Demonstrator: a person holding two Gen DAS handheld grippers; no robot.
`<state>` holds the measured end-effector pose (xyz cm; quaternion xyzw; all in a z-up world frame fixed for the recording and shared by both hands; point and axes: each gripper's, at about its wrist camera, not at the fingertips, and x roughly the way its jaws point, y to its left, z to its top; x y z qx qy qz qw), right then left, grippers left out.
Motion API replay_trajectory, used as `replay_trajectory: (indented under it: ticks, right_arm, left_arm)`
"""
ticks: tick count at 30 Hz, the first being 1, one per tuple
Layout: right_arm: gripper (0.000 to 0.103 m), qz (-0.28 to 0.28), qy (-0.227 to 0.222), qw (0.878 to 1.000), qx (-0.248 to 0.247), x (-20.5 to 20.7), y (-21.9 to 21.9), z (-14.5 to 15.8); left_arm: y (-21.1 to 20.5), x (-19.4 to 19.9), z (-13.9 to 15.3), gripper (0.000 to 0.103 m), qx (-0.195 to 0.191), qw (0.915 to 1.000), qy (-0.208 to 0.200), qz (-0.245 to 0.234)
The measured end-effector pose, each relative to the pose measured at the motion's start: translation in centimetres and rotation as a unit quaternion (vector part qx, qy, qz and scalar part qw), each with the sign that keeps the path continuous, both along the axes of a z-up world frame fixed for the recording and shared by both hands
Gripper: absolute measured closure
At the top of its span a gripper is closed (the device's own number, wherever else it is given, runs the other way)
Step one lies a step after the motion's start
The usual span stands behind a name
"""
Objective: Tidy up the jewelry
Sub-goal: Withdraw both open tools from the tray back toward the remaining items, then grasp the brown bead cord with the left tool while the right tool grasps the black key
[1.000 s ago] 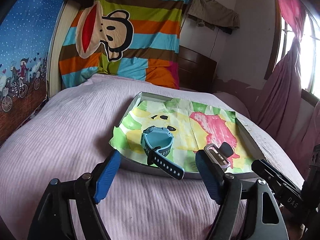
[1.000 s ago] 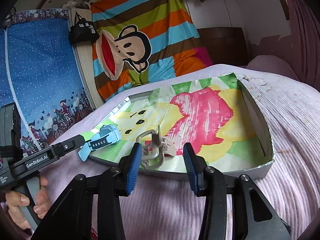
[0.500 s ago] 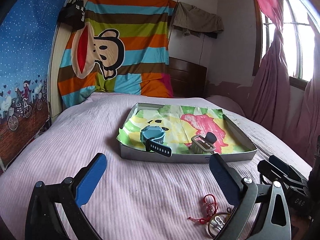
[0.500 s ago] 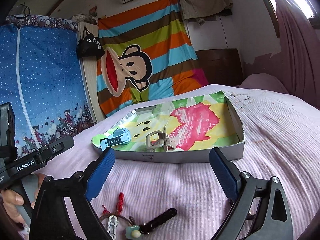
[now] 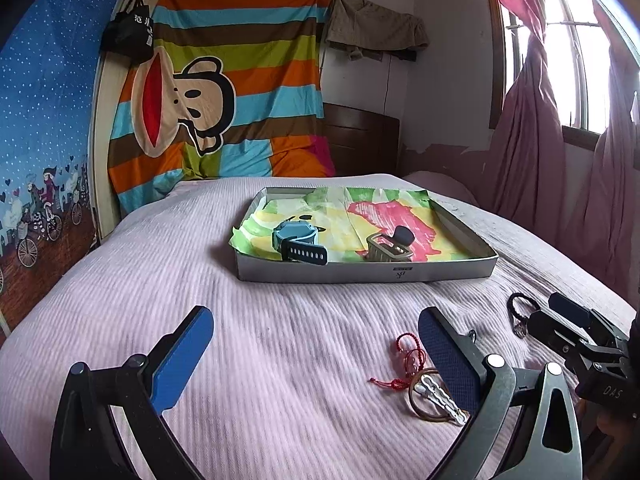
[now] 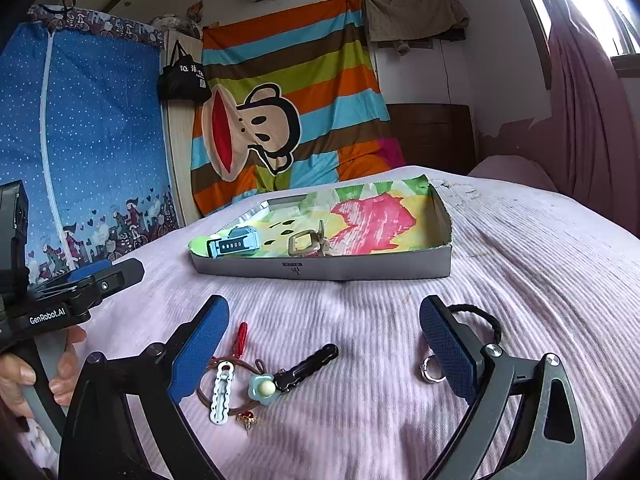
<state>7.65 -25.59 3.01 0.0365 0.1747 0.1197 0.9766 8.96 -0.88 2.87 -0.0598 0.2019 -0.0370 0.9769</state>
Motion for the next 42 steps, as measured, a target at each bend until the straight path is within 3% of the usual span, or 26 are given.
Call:
replay_trajectory:
  ticks: [11,16,21,28,32,42]
  right_arm:
    - [0.010,0.023,0.023,0.999,-0.020,-1.0,0.6,-0.6]
    - [0.028,0.037,0.038,0.998,-0.025,-0.9,0.8,-1.1]
    - [0.039,0.052,0.056,0.997,-0.017,-0.4,0.8,-1.6]
    - [0.059,0.077,0.081,0.994,-0.023,0.5,1.6,-2.5]
    - [0.066,0.088,0.094,0.991,-0.028,0.9,2.0,-3.0]
    - [0.071,0.109,0.119,0.986,-0.040,1.6,3.1,-3.7]
  left_arm:
    - [-0.8,-0.3,-1.2,0.001,0.001,0.9978,0.042,-0.051]
    - [-1.4,0.1,-1.7,0.016,0.000,0.9946,0.066,-0.080]
    - [-1.9,0.7,-2.3,0.031,-0.013,0.9893,0.092,-0.112]
    - [-2.8,1.7,-3.2,0.058,-0.025,0.9776,0.133,-0.161]
    - [-3.4,2.3,-3.9,0.063,-0.029,0.9696,0.160,-0.183]
    - [-4.1,3.5,-5.1,0.072,-0.044,0.9543,0.208,-0.210]
